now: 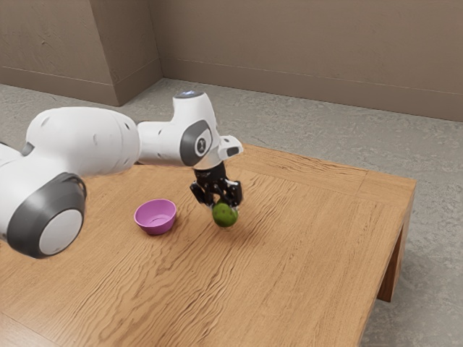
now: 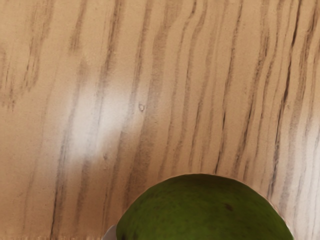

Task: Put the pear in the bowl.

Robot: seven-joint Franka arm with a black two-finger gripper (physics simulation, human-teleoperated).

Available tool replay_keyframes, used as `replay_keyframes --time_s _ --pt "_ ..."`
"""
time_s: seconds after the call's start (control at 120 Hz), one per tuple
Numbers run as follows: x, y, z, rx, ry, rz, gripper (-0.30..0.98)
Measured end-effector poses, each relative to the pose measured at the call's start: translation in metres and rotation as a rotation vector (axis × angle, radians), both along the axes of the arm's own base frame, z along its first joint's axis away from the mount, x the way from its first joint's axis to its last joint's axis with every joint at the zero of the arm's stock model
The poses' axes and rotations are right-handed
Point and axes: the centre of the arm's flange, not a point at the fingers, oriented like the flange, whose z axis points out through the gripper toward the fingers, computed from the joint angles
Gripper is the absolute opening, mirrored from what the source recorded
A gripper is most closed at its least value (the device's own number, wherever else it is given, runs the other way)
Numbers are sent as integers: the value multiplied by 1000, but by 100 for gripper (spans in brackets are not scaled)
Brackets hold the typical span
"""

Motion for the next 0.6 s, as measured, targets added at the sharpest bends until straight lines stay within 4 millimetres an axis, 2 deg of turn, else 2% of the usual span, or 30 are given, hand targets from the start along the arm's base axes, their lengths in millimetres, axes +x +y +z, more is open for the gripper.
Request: replay_keyframes --time_s 0.125,0.258,0.292,0.358,0.433,0.6 --pt "-3 52 26 29 7 85 -11" --pt "-10 110 40 33 37 178 -11" --pt "-13 121 42 31 43 193 -7" --pt "-17 141 44 25 58 221 14" --pt "-21 158 45 16 71 238 29" --pt "-26 179 41 0 89 248 39"
